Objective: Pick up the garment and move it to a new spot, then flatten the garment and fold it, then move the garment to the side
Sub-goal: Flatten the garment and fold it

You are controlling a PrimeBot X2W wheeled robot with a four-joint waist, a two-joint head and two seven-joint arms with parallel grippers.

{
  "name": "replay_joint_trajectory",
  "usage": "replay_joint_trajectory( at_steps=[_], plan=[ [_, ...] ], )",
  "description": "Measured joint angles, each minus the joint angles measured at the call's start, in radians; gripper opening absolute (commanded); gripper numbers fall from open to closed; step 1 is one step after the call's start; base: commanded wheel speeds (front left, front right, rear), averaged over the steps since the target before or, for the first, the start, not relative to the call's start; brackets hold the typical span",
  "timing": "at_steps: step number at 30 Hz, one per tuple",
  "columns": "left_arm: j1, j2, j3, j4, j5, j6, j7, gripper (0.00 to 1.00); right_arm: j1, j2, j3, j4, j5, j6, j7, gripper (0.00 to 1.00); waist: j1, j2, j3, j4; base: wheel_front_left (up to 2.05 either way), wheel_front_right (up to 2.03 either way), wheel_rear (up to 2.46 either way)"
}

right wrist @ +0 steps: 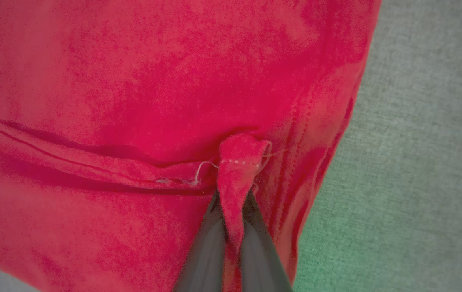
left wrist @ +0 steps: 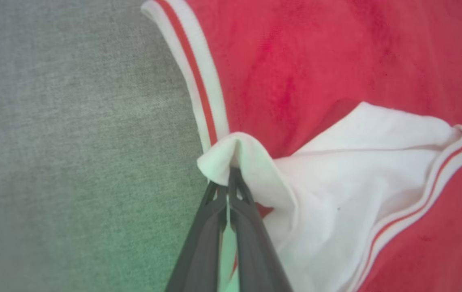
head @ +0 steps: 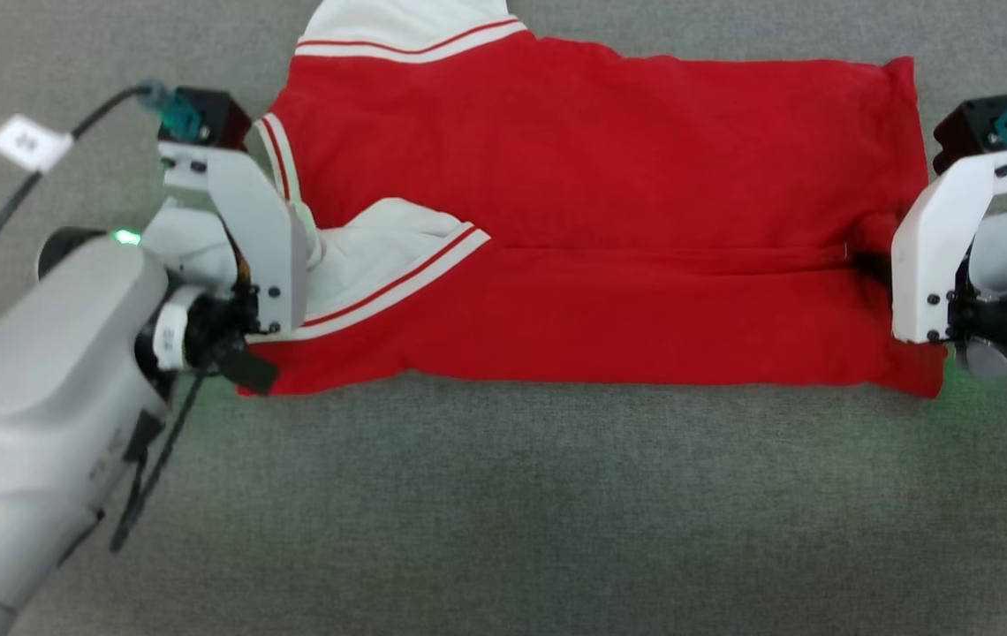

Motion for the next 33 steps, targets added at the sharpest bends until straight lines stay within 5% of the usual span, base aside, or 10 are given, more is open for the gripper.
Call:
replay_joint_trajectory(
  at_steps=[17,18,21,33],
  plan=[
    [-0.142,-0.071,-0.042,0.193,-0.061,-0.070,0.251,0.02,-0.113,0.021,0.043,0.144,-0.018,0.001,0.066,0.00,0.0000,0.0000,0.060,-0.013,0.00,0.00,0.00],
    [-0.144,-0.077,-0.039,0.211,-0.067,-0.076,0.250,0.42,-0.116,0.023,0.043,0.156,-0.018,0.001,0.062,0.00,0.0000,0.0000,0.058,-0.013,0.00,0.00,0.00],
    [-0.151,-0.083,-0.043,0.227,-0.066,-0.086,0.255,1.00,-0.121,0.027,0.044,0.178,-0.019,0.001,0.047,0.00,0.0000,0.0000,0.051,-0.011,0.00,0.00,0.00],
    [-0.195,-0.069,-0.071,0.221,-0.041,-0.078,0.308,1.00,-0.121,0.021,0.055,0.249,-0.021,0.001,-0.006,0.00,0.0000,0.0000,-0.003,0.014,0.00,0.00,0.00]
  ],
)
